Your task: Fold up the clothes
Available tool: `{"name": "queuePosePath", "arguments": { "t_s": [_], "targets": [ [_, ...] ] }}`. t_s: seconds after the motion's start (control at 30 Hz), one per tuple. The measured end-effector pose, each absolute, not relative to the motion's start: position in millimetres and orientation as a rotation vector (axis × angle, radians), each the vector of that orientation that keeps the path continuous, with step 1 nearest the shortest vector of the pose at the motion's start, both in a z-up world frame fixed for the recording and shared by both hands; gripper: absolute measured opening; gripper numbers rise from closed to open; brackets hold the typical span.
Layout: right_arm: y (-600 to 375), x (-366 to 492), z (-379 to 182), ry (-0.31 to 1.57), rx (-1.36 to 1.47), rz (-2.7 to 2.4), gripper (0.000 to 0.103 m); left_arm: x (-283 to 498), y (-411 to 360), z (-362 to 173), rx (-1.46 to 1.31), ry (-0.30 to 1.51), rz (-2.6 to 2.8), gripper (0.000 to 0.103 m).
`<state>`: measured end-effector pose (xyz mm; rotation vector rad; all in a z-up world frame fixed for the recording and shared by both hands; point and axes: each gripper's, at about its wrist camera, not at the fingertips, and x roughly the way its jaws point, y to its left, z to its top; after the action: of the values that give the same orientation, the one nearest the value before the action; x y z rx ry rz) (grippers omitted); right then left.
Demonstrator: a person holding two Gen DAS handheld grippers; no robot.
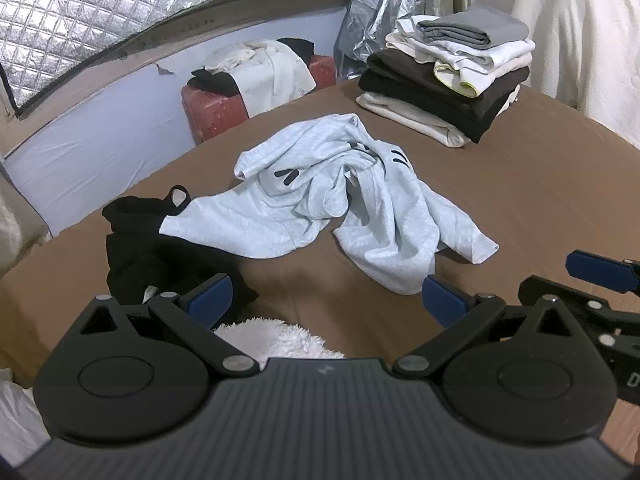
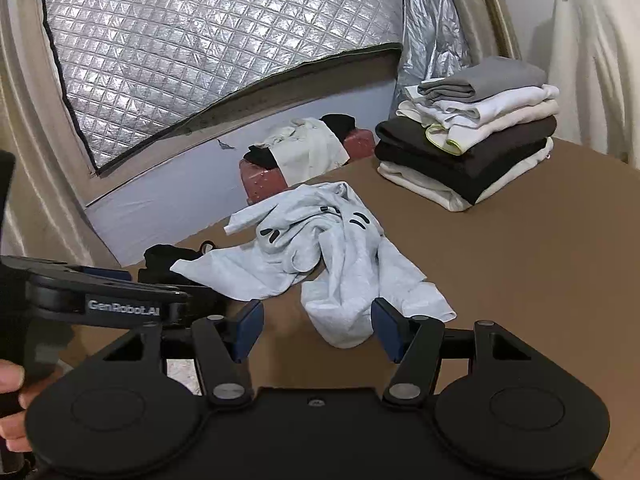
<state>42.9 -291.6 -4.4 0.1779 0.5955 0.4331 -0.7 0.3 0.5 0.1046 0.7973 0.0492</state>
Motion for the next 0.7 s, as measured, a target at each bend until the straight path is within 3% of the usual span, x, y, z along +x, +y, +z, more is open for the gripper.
{"name": "queuePosePath", "arguments": {
  "t_s": [0.2, 0.7],
  "targets": [
    [-293, 38, -7, 0.608, 0.186, 0.408, 0.065, 9, 3, -2, 0.075, 0.866, 0.019, 0.103],
    [-306, 42, -3, 0.609, 0.235, 0.369, 0.065, -2, -8, -5, 0.128, 0.831, -0.004, 0.103]
  ]
}}
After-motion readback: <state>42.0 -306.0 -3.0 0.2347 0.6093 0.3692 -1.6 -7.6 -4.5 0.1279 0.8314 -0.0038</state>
